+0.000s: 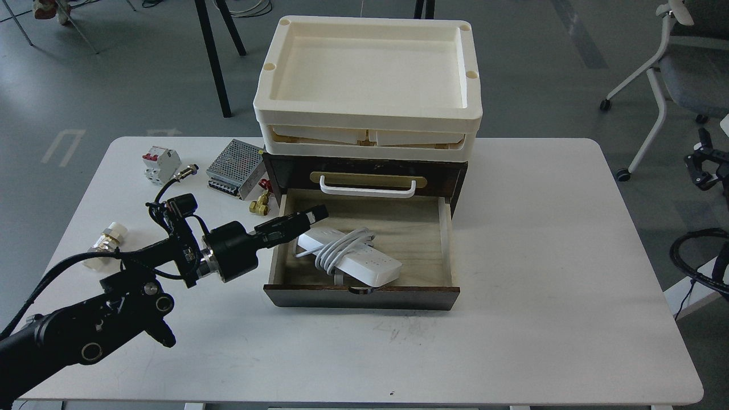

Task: Put charging cable into cabinet
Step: 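Lower the cable into the open drawer and release it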

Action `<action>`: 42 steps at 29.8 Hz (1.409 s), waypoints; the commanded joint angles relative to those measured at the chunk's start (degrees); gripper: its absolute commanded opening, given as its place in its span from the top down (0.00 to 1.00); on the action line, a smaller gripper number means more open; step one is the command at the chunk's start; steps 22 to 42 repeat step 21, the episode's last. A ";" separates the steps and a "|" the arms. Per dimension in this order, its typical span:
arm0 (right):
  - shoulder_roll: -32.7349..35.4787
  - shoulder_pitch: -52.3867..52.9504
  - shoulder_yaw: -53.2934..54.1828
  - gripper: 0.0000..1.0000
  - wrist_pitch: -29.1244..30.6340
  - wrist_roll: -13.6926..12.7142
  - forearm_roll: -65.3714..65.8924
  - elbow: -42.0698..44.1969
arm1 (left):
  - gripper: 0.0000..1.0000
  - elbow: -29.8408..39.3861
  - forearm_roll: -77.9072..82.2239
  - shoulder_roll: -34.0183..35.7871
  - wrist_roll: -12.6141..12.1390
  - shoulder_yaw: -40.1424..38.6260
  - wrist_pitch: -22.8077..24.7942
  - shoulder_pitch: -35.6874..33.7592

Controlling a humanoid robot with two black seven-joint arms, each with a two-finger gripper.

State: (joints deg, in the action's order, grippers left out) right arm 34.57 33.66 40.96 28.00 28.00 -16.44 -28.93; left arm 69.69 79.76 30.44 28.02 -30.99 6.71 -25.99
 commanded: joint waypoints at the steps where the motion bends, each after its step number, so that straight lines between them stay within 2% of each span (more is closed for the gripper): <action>1: -0.12 0.26 -0.26 0.00 0.00 0.00 0.00 -0.08 | 0.10 0.62 -10.20 1.02 -0.02 -2.22 0.49 0.15; 3: 0.32 1.05 -0.35 0.00 0.00 0.00 0.00 -0.51 | 0.08 0.71 -16.62 2.16 -0.02 -4.24 1.28 0.33; 5: 0.41 2.63 -0.70 0.00 0.00 0.00 0.70 -1.04 | 0.07 0.71 -24.00 3.39 -0.02 -6.35 4.86 0.42; 8: 0.24 6.49 -2.80 0.00 0.00 0.00 2.36 -1.13 | 0.04 -0.34 -39.71 6.90 -0.02 -10.48 21.29 -0.11; 10: -0.55 9.22 -4.47 0.00 0.00 0.00 4.56 -1.57 | 0.01 -3.57 -51.84 8.31 -0.02 -13.38 21.29 -0.11; 16: -2.75 11.43 -5.01 0.00 0.00 0.00 5.27 -7.97 | 0.01 -20.53 -75.86 7.97 -0.02 -19.54 21.29 -1.42; 19: -2.93 11.17 -4.83 0.00 0.00 0.00 5.27 -11.49 | 0.01 -24.06 -82.64 7.88 -0.02 -19.46 21.29 -3.27; 42: -3.02 10.90 -4.75 0.00 0.00 0.00 5.27 -12.64 | 0.01 -25.21 -83.80 7.44 -0.02 -19.37 21.29 -3.54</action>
